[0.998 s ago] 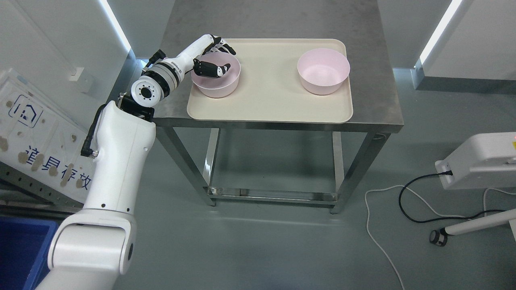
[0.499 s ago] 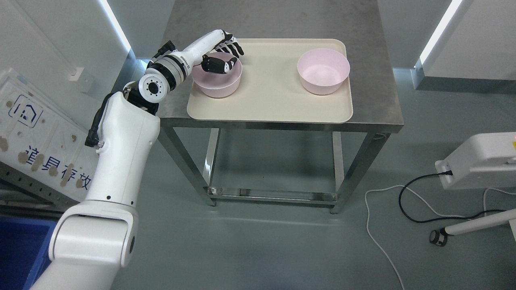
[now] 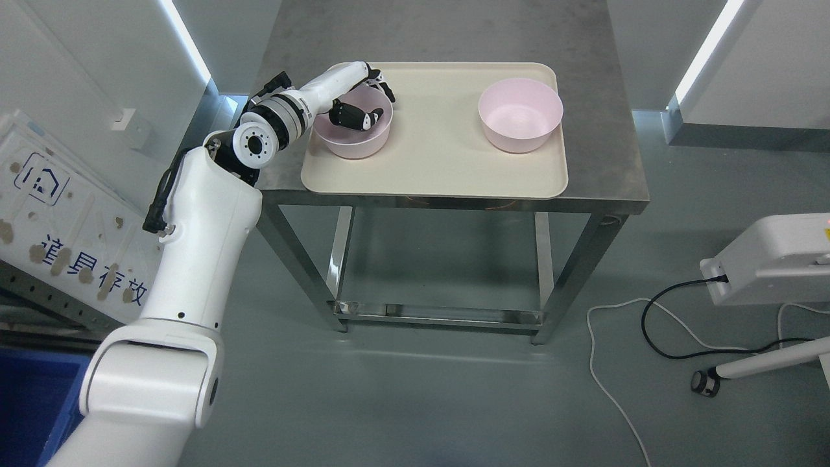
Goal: Stack pink IKEA bowls on left shelf middle
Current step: 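Grasp the rim of the nearer pink bowl with the left hand, then lift the nearer pink bowl with the left hand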
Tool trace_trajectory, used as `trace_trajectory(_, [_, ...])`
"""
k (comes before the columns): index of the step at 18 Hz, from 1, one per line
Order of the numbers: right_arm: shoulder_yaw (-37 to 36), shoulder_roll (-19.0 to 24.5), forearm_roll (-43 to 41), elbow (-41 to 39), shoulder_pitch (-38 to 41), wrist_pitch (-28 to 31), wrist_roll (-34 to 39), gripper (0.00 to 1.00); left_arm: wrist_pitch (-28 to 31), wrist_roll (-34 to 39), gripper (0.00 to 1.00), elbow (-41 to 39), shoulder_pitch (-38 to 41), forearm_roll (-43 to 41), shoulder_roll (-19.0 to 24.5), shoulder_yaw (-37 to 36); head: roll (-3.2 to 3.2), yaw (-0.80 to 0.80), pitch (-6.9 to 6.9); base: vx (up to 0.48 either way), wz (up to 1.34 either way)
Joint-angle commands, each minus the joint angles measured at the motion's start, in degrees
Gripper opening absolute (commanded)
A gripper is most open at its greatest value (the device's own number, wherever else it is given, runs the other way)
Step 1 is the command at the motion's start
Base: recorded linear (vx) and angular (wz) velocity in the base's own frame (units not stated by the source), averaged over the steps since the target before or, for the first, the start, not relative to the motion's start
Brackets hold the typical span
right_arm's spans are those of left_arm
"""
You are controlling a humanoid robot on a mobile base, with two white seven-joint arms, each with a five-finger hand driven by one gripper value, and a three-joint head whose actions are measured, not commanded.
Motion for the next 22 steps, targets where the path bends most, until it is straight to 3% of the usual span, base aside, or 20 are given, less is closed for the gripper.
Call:
trace_trajectory(1, [0.00, -1.00, 0.00, 0.00, 0.00, -0.02, 0.07, 1.00, -1.72, -0.85, 0.01, 1.54, -0.07, -0.66, -0.19, 2.35, 0.00, 0.00, 0.00, 0.000, 0.00])
trace_trajectory(12, [0.00, -1.00, 0.00, 0.00, 0.00, -0.02, 0.07, 1.00, -2.60, -1.03, 0.00, 1.54, -0.59, 0.84, -5.37, 12.73, 0.00, 0.00, 0.00, 0.000, 0.00])
trace_trajectory(16, [0.00, -1.00, 0.00, 0.00, 0.00, -0.02, 0.07, 1.00, -1.82, -2.25, 0.01, 1.54, 1.25, 0.66, -4.41, 11.59, 0.00, 0.00, 0.00, 0.000, 0.00])
trace_trajectory(22, [0.00, -1.00, 0.00, 0.00, 0.00, -0.02, 0.07, 1.00, 2.40, -3.14, 0.07, 1.45, 0.99, 0.93, -4.05, 15.89, 0.00, 0.00, 0.00, 0.000, 0.00])
